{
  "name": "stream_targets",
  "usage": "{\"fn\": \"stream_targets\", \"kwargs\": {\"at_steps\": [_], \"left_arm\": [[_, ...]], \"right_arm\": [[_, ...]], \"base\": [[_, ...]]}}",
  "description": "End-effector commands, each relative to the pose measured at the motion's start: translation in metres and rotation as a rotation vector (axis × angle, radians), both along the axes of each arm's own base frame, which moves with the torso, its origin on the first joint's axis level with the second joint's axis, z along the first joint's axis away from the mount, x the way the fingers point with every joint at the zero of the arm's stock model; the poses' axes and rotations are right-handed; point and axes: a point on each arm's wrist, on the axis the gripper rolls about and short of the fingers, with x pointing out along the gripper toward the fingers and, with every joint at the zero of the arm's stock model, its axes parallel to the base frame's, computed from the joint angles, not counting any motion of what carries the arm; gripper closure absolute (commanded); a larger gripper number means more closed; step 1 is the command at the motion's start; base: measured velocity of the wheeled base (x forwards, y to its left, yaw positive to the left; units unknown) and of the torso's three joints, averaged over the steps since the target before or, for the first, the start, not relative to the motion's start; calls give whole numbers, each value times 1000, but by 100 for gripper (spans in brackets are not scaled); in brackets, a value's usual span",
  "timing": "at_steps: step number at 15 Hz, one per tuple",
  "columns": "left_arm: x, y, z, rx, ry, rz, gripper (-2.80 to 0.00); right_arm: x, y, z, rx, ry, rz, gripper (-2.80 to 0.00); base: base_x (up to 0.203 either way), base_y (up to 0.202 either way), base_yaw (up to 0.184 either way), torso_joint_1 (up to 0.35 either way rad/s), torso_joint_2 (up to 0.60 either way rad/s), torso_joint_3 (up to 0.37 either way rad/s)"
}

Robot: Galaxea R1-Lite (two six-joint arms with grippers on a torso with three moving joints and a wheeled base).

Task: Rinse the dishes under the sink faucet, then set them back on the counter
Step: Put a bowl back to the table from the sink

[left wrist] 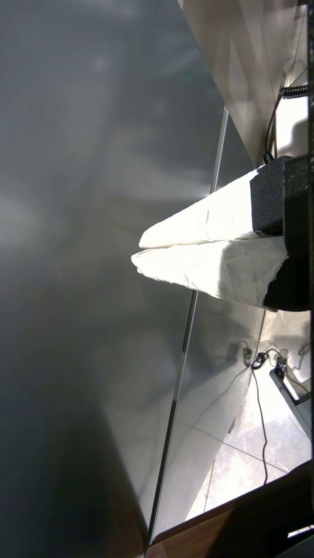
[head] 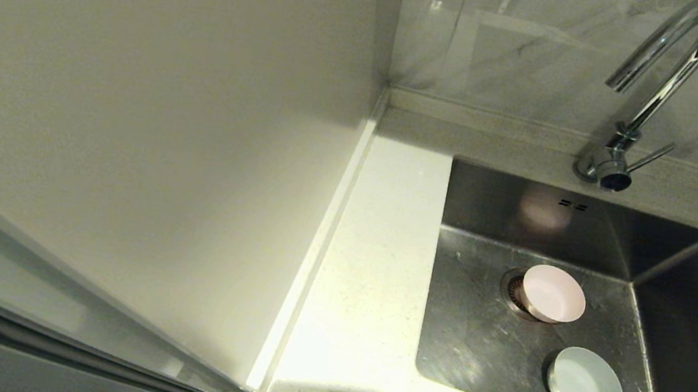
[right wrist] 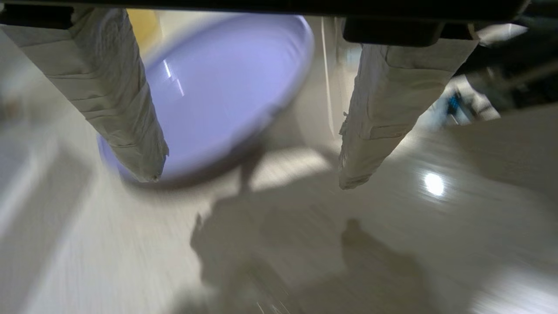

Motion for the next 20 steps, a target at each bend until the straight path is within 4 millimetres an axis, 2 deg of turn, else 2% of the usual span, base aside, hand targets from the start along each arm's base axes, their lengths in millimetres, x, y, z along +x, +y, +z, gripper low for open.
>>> {"fn": "stream_targets", "kwargs": {"at_steps": [1,4,5,7,9,11,13,15,20], "left_arm": [[0,0,-1,0,2,0,0],[0,0,-1,0,3,0,0],[0,0,-1,0,2,0,0],[0,0,-1,0,4,0,0],[0,0,-1,0,2,0,0],[0,0,-1,0,3,0,0],[0,0,-1,0,2,0,0],[0,0,-1,0,3,0,0],[0,0,-1,0,2,0,0]], "right_arm": [[8,26,16,-27,-159,239,-280],[42,55,36,-19,-255,555,-280],[60,63,48,-15,-291,657,-280],[110,81,65,-16,-312,780,-280],[165,106,78,-34,-326,776,-280],[206,130,66,-97,-273,661,-280],[238,146,46,-141,-279,524,-280],[252,148,35,-224,-283,390,-280],[262,117,24,-257,-244,257,-280]], "base": [[0,0,0,0,0,0],[0,0,0,0,0,0],[0,0,0,0,0,0],[0,0,0,0,0,0],[0,0,0,0,0,0],[0,0,0,0,0,0],[0,0,0,0,0,0],[0,0,0,0,0,0],[0,0,0,0,0,0]]}}
